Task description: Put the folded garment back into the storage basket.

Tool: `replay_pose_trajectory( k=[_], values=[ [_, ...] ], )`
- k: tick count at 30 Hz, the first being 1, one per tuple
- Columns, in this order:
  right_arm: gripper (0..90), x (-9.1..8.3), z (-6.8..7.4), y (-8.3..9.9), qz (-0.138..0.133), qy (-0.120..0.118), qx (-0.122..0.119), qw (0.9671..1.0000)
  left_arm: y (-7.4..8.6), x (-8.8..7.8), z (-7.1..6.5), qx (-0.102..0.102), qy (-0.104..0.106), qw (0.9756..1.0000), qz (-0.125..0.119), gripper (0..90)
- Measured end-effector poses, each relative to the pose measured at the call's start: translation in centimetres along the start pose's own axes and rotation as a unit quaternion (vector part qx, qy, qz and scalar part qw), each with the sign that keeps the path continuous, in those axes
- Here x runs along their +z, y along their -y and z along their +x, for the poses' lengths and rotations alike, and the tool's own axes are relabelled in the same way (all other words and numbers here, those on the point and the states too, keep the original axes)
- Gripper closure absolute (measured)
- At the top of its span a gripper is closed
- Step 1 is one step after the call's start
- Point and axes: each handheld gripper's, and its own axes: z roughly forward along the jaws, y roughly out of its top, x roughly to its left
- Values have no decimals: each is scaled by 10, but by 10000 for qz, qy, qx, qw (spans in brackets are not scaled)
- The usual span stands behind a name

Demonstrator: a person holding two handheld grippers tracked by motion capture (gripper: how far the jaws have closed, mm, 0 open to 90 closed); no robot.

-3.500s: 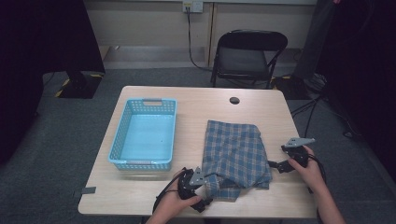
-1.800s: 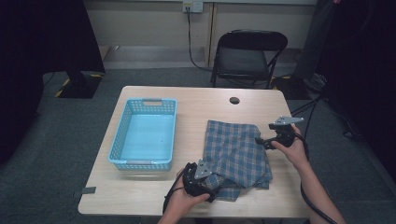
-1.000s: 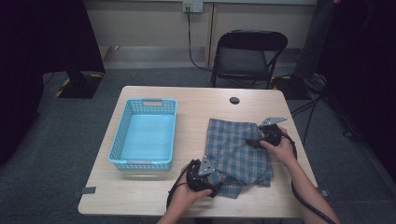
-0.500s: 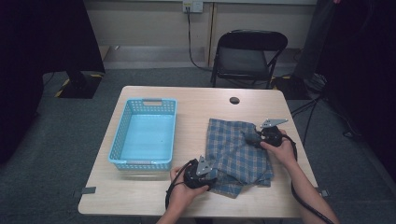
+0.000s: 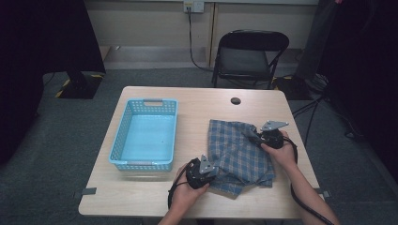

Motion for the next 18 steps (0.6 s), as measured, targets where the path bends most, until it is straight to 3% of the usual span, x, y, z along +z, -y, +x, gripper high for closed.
replay_pose_trajectory(
  k=[3, 7, 10, 18],
  values=[
    [749, -2, 0, -1, -57, -18, 41, 10000, -2, -2, -1, -10, 40, 10000, 6, 750],
    [764, -7, 4, -4, -100, 73, -131, 9998, -8, -9, 0, 1, 161, 9999, 1, 762],
    [766, -10, 6, -7, -191, 79, -118, 9997, -11, -13, 1, -23, 182, 9998, -31, 766],
    [768, -19, 13, -24, -405, 139, -178, 9989, -23, -38, 10, -28, 209, 9995, -223, 769]
  ],
)
